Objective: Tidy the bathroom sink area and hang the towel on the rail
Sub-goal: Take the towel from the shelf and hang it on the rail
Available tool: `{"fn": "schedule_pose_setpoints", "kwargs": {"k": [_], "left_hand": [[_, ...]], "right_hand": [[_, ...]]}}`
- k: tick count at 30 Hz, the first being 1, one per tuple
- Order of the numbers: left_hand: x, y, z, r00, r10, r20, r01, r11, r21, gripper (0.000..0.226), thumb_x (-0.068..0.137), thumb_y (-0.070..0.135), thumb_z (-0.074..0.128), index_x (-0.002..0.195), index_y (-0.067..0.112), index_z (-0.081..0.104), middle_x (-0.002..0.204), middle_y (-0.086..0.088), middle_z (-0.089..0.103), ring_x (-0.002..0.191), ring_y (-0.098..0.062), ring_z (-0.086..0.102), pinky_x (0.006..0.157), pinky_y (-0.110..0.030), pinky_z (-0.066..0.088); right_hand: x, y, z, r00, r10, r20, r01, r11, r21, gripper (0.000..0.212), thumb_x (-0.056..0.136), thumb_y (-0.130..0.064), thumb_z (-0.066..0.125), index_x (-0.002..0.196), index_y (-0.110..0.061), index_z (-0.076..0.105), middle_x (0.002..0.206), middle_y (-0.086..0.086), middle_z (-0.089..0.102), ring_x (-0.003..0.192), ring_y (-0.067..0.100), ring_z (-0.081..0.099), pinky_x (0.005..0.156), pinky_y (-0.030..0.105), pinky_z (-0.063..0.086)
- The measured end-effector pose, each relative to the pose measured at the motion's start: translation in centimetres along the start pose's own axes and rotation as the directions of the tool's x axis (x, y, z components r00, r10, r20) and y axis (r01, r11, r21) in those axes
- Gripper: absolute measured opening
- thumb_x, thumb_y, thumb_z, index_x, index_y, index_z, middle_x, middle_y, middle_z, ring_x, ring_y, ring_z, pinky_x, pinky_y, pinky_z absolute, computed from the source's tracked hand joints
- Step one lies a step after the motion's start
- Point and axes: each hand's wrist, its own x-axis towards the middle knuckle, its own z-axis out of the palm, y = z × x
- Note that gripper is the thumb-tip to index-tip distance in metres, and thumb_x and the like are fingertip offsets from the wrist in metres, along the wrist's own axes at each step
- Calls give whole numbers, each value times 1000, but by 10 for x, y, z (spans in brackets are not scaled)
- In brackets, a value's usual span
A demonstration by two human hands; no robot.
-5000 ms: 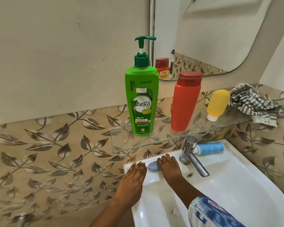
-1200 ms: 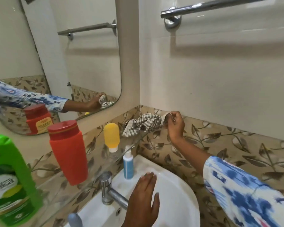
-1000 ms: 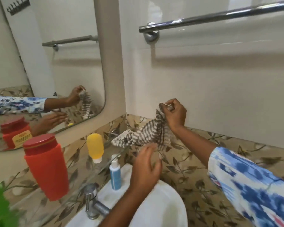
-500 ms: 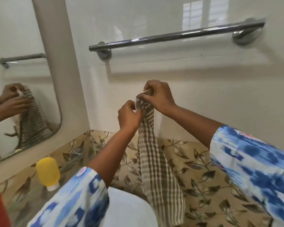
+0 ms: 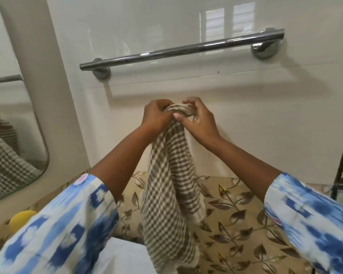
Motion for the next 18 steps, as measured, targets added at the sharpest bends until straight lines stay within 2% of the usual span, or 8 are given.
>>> {"fn": "schedule_pose_setpoints", "kwargs": {"k": [2,5,7,9,12,14,15,18], "left_hand": [[5,7,-2,999,35,-9,-36,999,-25,11,80,3,63,82,10,72,77,-8,67,71,-15,60,68,-28,50],[9,14,-9,997,79,13,-79,997,-25,10,81,9,67,78,17,71,75,-4,69,70,-13,62,69,-27,53],[10,15,-13,996,90,24,-90,996,-5,5,82,13,68,82,17,72,80,-5,70,75,-16,65,72,-29,54],[10,15,-18,996,88,14,-88,995,-38,6,83,12,67,84,16,71,81,-6,70,76,-18,65,74,-30,54],[9,15,-27,997,73,-8,-74,984,-159,6,85,16,66,82,18,70,80,-5,69,77,-19,65,75,-31,55],[11,15,-37,998,64,-19,-66,975,-211,7,86,20,66,81,21,70,79,-2,70,77,-17,66,74,-28,57],[14,15,-43,998,60,-21,-63,975,-211,7,85,20,66,80,22,71,79,-1,70,77,-16,67,72,-26,57],[27,10,-69,999,34,-21,-37,991,-128,8,83,18,69,77,23,70,77,0,68,67,-6,66,61,-17,53]], "right_hand": [[-17,15,-4,977,151,151,-156,987,24,43,75,-29,76,111,-18,55,104,0,64,91,17,61,72,31,49],[-42,34,-4,912,260,319,-281,960,20,34,80,-18,72,112,-11,61,110,10,68,99,23,64,88,43,54],[-54,40,-3,879,321,353,-384,915,125,29,84,-15,68,111,-6,64,113,14,69,101,26,66,93,45,53],[-60,43,-3,821,364,440,-461,877,136,32,84,-11,66,115,-7,62,117,11,67,105,26,64,94,41,53],[-71,49,-5,635,424,646,-551,835,-7,47,81,-9,68,125,-14,53,116,-1,62,105,19,62,86,26,51],[-79,51,-6,526,481,701,-551,821,-150,50,79,-12,70,125,-14,53,115,-1,62,99,15,62,81,22,51],[-81,53,-7,537,499,680,-506,836,-214,46,78,-15,71,121,-12,57,115,3,64,99,18,63,83,27,53],[-78,53,-19,739,466,487,-280,870,-407,32,77,-29,72,101,-10,68,102,10,70,92,27,65,83,41,54]]}}
